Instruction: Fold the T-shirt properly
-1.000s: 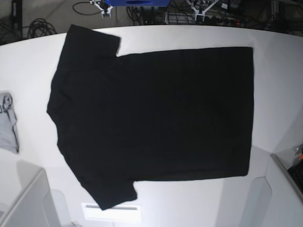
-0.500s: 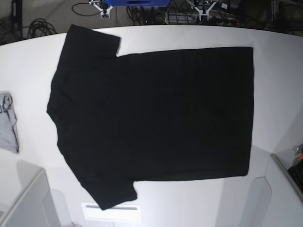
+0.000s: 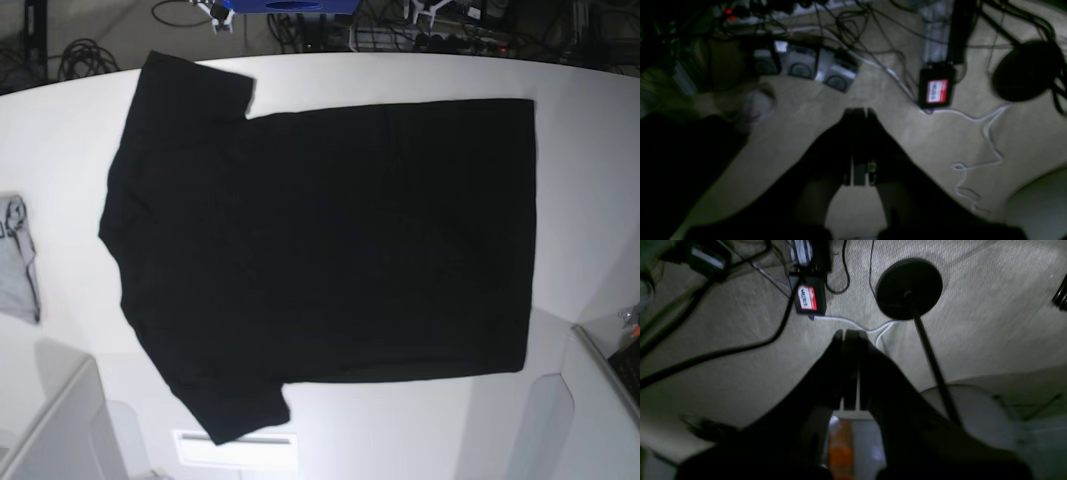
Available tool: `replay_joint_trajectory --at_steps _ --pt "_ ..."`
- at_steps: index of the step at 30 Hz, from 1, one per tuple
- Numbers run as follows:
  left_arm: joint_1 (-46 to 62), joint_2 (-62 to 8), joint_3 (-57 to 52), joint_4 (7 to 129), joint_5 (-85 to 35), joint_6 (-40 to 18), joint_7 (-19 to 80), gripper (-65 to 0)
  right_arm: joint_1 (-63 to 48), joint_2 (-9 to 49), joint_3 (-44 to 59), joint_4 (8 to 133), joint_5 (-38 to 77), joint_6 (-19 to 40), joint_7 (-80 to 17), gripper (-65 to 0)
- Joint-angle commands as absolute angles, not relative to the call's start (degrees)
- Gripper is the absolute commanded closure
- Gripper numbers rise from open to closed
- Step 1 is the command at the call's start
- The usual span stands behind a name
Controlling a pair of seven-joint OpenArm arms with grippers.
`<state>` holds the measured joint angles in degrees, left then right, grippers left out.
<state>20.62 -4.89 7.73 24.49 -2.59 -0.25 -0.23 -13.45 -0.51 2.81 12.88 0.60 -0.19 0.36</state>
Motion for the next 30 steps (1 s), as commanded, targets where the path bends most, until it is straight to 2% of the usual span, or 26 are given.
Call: replay_joint_trajectory --at_steps 1,5,10,18,22,30 --pt "23.4 -6.2 7.8 28.3 -2.4 0.3 -0.4 0.0 -16.6 -0.3 4.9 15.3 0.6 -0.3 0.0 0.0" --pt "30.9 -8.4 7.7 40.7 -2.5 0.3 0.1 0.0 -25.3 -0.7 11.6 31.2 0.6 -0.3 -4.7 0.0" --pt "35.7 -9.8 7.6 46.8 -2.5 0.3 -0.1 0.0 -33.6 -1.1 15.7 49.4 0.6 -0.3 -11.0 0.0" --pt "45.8 -13.8 0.8 63.2 -11.8 0.3 0.0 0.0 -42.2 -4.8 24.5 68.7 0.6 -0.3 -11.6 0.0" --pt "50.9 -16.7 0.3 73.5 -14.2 0.3 -0.3 0.0 -44.4 -5.2 26.2 76.7 0.7 -0.3 -15.9 0.0" --pt "58.0 -17.5 -3.4 89.5 -14.5 0.3 0.1 0.0 -50.1 -5.8 30.5 97.4 12.8 -0.2 -21.0 0.0"
